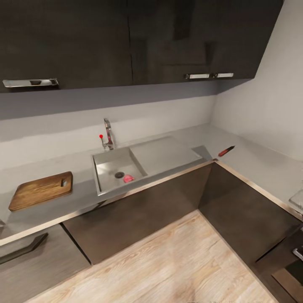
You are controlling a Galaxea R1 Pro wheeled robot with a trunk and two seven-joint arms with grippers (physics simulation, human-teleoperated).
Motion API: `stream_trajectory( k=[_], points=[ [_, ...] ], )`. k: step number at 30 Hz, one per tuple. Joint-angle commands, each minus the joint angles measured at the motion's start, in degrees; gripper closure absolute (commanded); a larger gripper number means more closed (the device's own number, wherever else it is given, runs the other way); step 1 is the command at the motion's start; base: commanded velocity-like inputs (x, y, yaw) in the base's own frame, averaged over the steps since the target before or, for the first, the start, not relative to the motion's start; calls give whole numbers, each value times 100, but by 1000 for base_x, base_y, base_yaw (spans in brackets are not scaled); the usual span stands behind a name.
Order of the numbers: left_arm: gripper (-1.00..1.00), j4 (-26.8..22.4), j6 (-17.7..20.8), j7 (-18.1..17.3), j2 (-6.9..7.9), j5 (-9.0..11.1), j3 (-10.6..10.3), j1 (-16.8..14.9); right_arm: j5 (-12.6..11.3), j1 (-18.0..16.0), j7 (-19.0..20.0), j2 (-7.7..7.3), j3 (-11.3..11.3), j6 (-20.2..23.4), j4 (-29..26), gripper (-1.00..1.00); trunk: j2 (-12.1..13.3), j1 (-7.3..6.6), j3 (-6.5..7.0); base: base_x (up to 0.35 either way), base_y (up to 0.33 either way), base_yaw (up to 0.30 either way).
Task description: In the kitchen, take the Vidalia onion out of the sink, dice it on the chopping board with the paring knife, put the diced onion into the bowl on the countertop, then place both the paring knife and the chopping board into the sink.
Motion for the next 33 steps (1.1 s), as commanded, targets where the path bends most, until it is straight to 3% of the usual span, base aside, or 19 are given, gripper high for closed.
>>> stream_trajectory(
  k=[1,6,23,28,30,31,32,33],
  points=[
    [-100,-8,-6,0,0,11,2,3,61,-6,-45,4,-18,-12,4,-100,-10,3,-7,0,0,-221],
    [-100,7,-6,0,-7,11,-2,3,61,-6,-45,4,-18,-12,5,-100,-10,3,7,0,0,-207],
    [-100,-9,9,8,-20,7,1,3,69,-9,-52,8,-16,-3,12,-100,-10,3,10,0,0,-12],
    [-100,-498,215,29,-80,-12,12,3,70,-3,-47,12,-16,4,14,-100,-10,3,10,0,0,0],
    [-100,-914,656,32,-114,-21,9,3,70,1,-46,12,-16,5,14,-100,-10,3,10,0,0,0],
    [-100,-1258,1153,31,-141,-29,8,3,70,-3,-46,14,-16,5,14,-100,-10,3,10,0,0,0],
    [-100,-2064,2364,22,-183,-40,-2,3,70,-1,-46,16,-16,6,18,-100,-10,3,10,0,0,0],
    [-100,-2279,2660,20,-188,-42,-13,3,70,-3,-46,16,-16,6,19,-100,-10,3,10,0,0,0]
  ],
)
